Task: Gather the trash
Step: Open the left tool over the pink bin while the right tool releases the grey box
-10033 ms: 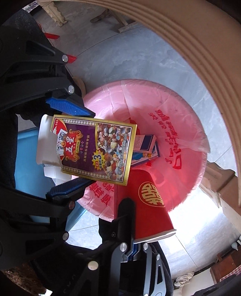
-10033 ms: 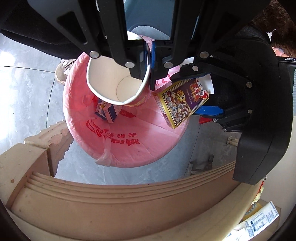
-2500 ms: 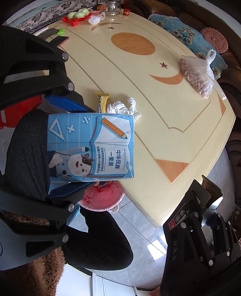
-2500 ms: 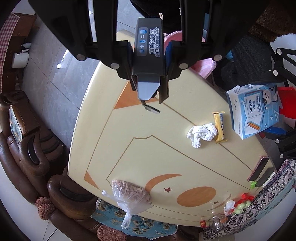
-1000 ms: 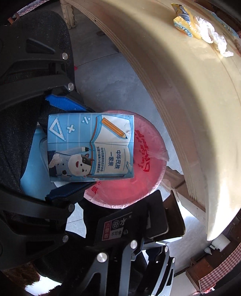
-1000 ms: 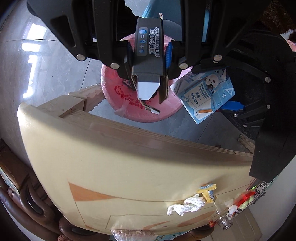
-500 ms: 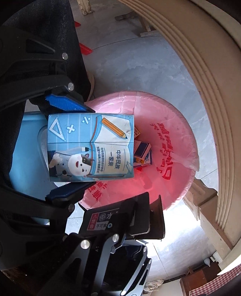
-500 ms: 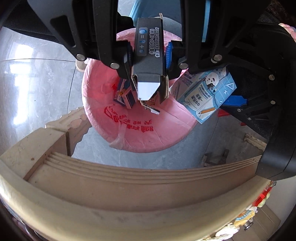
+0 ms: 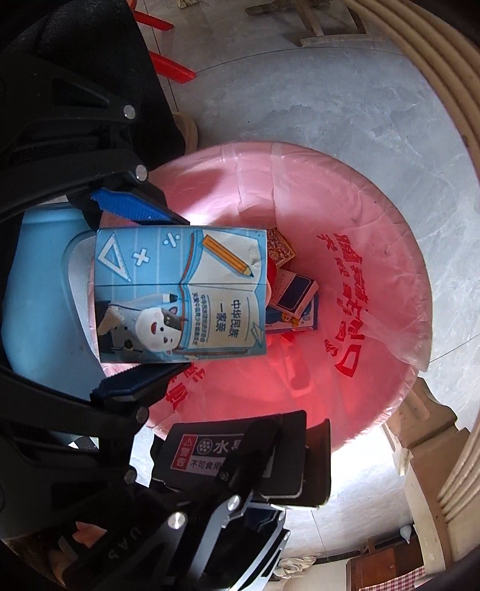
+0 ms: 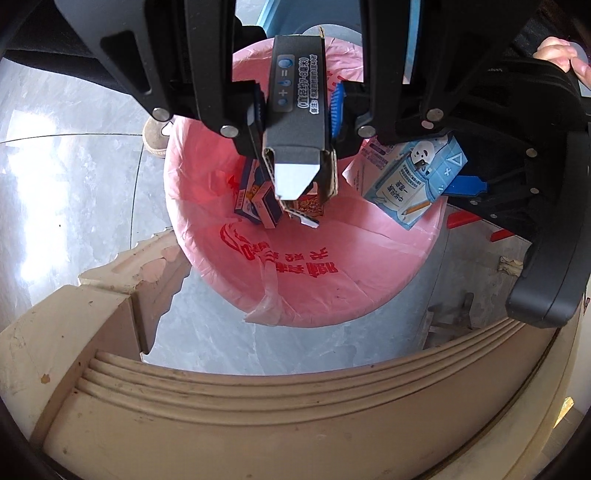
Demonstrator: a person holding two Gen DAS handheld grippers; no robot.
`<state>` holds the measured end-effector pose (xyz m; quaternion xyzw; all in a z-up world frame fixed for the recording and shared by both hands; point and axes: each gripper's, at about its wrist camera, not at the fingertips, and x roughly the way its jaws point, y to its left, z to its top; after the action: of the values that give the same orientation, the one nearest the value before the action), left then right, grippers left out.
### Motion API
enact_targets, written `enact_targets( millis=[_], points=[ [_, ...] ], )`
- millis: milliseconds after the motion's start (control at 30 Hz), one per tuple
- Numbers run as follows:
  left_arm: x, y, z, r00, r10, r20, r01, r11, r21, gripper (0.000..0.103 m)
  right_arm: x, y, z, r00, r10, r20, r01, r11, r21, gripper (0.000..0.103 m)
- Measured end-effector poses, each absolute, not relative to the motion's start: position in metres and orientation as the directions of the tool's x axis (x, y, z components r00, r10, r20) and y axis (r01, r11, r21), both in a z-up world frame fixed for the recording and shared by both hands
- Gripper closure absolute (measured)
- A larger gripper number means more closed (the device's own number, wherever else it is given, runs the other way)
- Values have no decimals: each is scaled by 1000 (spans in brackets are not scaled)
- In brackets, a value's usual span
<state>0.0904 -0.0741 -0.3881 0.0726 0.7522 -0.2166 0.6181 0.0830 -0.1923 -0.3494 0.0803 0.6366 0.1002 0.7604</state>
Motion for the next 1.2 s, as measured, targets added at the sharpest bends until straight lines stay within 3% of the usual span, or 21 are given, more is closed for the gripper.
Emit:
enact_targets(
  millis=[233,567,833,1200],
  points=[
    [100,-71,-401,-259,-161,-952,324,914,-243,36,89,-197,-360,144,271,-952,-31,963,269,77],
    [104,-63,-400,-250,-151,-956,304,926,-225,27,92,-189,-368,120,272,-955,-49,962,268,75],
    [105,-57,-397,-221,-134,-966,288,937,-196,25,93,-187,-372,120,253,-960,-47,967,249,53],
    [101,-53,-390,-199,-109,-974,294,941,-165,25,90,-186,-366,130,247,-960,-55,969,242,44]
  ],
)
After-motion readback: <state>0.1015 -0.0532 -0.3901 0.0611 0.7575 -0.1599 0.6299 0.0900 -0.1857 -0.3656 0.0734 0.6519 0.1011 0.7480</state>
